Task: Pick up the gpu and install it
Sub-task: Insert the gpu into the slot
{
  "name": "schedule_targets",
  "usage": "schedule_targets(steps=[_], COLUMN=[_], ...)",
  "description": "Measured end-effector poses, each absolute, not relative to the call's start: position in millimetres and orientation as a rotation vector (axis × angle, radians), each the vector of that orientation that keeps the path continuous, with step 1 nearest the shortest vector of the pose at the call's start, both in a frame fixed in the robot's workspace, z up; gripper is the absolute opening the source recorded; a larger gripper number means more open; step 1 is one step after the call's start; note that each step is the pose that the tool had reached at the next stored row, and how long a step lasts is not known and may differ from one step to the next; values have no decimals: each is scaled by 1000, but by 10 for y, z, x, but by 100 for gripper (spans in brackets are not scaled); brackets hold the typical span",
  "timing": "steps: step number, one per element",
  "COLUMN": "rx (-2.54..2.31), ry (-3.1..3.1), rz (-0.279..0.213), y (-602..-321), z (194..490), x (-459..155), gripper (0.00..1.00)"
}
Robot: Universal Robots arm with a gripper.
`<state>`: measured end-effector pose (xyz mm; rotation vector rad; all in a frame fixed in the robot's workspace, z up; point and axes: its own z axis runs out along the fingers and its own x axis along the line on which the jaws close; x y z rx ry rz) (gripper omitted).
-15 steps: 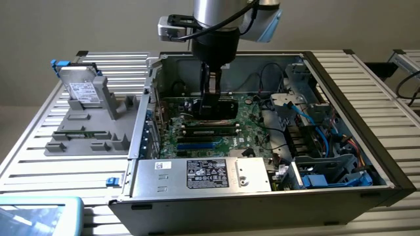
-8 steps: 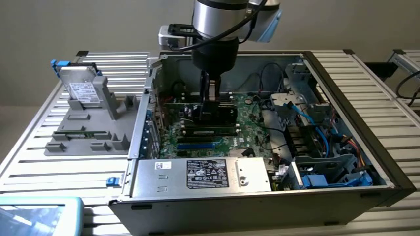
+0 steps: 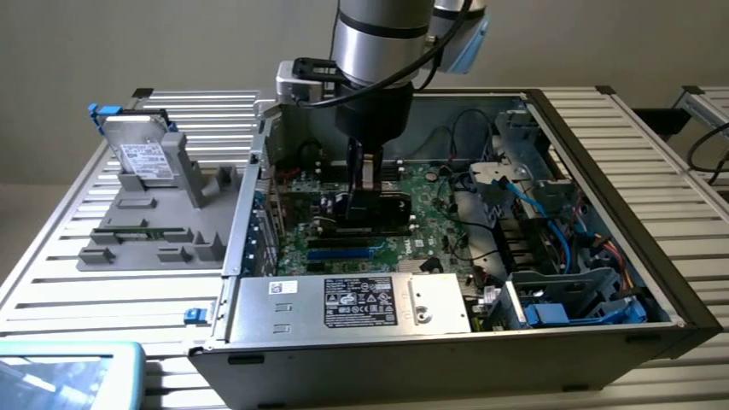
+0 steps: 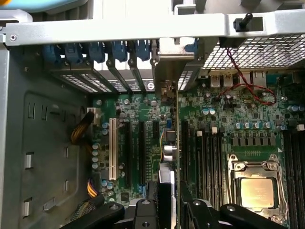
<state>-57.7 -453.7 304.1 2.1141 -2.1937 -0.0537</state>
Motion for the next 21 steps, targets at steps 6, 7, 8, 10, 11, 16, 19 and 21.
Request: schedule_targets(steps=[6, 7, 8, 10, 11, 16, 19, 21], rx=[2115, 2115, 2115, 2116, 2116, 2116, 2115, 2115], ry=[-2194, -2194, -2194, -2194, -2194, -2193, -2193, -2193], rz=[-52, -52, -51, -50, -48, -44, -44, -44], y=[-4538, -4538, -4538, -4538, -4538, -4538, -4538, -4538], z=[3038, 3038, 3035, 3014, 3002, 2922, 2867, 2830], x=[-591, -596, -602, -615, -620, -636, -641, -643], gripper=[28, 28, 28, 28, 28, 28, 28, 28])
